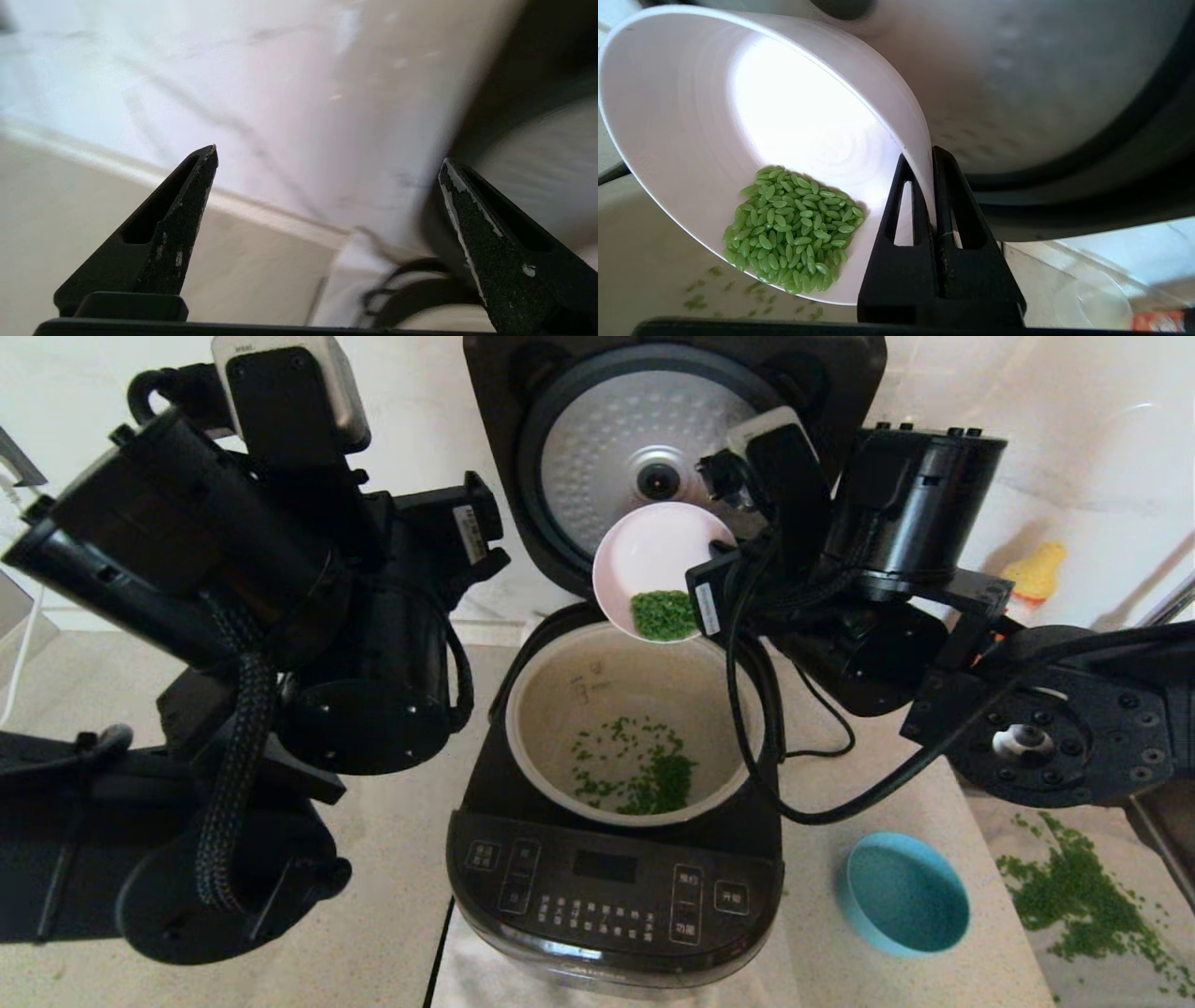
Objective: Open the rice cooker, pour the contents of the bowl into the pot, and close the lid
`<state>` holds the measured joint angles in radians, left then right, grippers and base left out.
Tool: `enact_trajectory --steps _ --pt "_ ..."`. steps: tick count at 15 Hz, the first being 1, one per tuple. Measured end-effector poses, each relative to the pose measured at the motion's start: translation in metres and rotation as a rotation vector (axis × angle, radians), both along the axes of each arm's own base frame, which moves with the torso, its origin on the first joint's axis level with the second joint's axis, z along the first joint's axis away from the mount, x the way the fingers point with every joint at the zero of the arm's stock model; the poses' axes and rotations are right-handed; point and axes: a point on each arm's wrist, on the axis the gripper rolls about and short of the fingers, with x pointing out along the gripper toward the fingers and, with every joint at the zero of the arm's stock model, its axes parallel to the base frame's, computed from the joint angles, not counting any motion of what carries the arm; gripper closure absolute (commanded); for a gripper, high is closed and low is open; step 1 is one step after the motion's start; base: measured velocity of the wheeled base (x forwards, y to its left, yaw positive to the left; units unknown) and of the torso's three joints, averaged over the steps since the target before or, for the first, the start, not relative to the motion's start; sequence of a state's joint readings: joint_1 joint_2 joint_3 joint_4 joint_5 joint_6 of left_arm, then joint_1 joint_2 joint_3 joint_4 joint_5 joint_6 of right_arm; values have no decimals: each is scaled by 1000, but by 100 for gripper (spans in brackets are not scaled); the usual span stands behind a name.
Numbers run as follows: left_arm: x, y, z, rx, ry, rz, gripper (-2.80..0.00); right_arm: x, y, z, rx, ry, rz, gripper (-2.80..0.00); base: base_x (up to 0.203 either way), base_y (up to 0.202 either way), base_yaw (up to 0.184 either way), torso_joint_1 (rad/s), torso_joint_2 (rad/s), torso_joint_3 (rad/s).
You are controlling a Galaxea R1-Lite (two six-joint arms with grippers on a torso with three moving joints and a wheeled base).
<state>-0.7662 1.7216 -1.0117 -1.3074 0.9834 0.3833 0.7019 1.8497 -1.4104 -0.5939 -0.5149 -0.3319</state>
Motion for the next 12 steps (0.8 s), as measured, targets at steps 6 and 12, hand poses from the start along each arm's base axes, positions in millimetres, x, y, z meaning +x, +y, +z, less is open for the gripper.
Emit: enact_trajectory --steps 6,12 --pt "-13 17 1 17 72 67 -280 5 9 -3 -10 -79 -55 0 0 0 0 0 0 0" --pt "-27 30 -1 22 80 70 -280 -7 26 -1 -22 -223 -88 0 0 0 0 0 0 0"
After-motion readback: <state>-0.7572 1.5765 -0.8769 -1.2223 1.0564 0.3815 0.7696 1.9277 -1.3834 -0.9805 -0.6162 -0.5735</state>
